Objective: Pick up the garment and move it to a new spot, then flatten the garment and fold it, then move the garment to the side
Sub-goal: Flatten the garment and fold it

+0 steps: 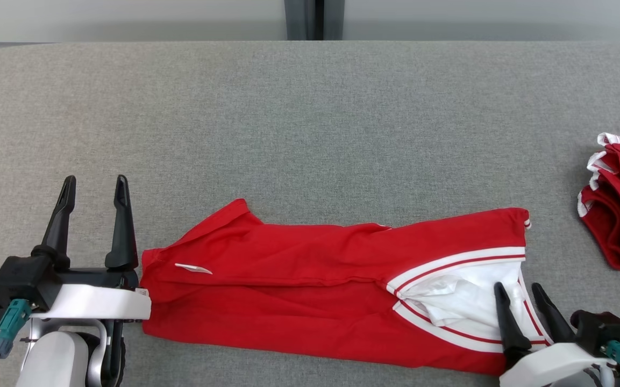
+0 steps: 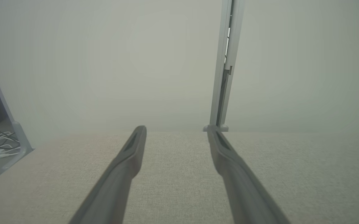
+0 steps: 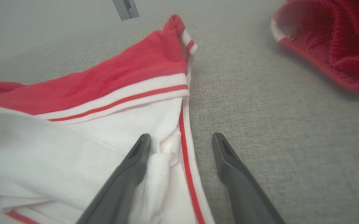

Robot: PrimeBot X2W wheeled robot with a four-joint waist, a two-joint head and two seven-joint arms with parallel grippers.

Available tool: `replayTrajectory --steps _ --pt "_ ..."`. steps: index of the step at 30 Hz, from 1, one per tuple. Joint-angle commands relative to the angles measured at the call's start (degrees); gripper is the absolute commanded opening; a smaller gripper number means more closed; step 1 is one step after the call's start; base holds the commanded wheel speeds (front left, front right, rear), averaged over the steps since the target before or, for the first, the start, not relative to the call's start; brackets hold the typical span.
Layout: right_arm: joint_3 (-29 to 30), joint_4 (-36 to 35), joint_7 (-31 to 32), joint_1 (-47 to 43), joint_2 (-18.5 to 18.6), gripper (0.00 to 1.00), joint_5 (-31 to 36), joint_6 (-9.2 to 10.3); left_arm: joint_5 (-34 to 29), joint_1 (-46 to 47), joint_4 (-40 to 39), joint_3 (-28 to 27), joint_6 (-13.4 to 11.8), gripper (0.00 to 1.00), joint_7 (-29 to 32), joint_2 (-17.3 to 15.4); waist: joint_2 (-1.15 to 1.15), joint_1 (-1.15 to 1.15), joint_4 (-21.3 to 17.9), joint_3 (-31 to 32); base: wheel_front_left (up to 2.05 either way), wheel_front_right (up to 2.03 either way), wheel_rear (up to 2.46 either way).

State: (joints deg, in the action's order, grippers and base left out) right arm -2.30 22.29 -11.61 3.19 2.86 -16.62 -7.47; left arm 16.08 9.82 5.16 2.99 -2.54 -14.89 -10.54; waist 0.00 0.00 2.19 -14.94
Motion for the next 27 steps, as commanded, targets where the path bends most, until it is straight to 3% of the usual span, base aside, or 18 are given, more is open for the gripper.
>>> replayTrajectory --steps 1,4,6,11,21,27 --pt "-1.13 1.67 0.07 0.56 0.11 1.0 -0.31 -0.05 -0.49 1.01 0.06 -0.35 0.29 1.0 -0.22 -0.26 0.0 0.0 -0.07 -0.12 0.0 0.0 0.0" --pt "-4.72 4.8 -0.61 1.25 -0.25 1.0 -2.46 -0.12 -0.74 1.19 0.18 -0.81 0.73 1.0 -0.22 0.06 0.0 0.0 -0.17 -0.29 0.0 0.0 0.0" --pt "-6.22 6.13 -0.95 1.63 -0.35 0.0 -3.66 -0.19 -0.92 1.22 0.21 -1.15 1.0 1.0 -0.22 0.25 0.0 0.0 -0.29 -0.4 0.0 0.0 0.0" --pt "-5.17 5.88 -2.84 2.89 0.05 0.0 -4.26 -0.02 -1.32 1.27 0.04 -2.07 1.42 1.0 -0.22 0.66 0.0 0.0 -0.84 -0.63 0.0 0.0 0.0" --pt "10.24 -4.01 -3.69 1.85 3.67 0.0 0.19 -0.03 -1.81 1.29 -0.18 -3.4 2.46 1.0 -0.22 1.63 0.0 0.0 -2.02 -0.81 0.0 0.0 0.0" --pt "10.79 -6.34 -3.44 1.9 3.61 0.0 1.18 -0.03 -2.15 1.58 0.02 -3.79 3.03 1.0 -0.22 2.31 0.0 0.0 -2.22 -0.87 0.0 0.0 0.0"
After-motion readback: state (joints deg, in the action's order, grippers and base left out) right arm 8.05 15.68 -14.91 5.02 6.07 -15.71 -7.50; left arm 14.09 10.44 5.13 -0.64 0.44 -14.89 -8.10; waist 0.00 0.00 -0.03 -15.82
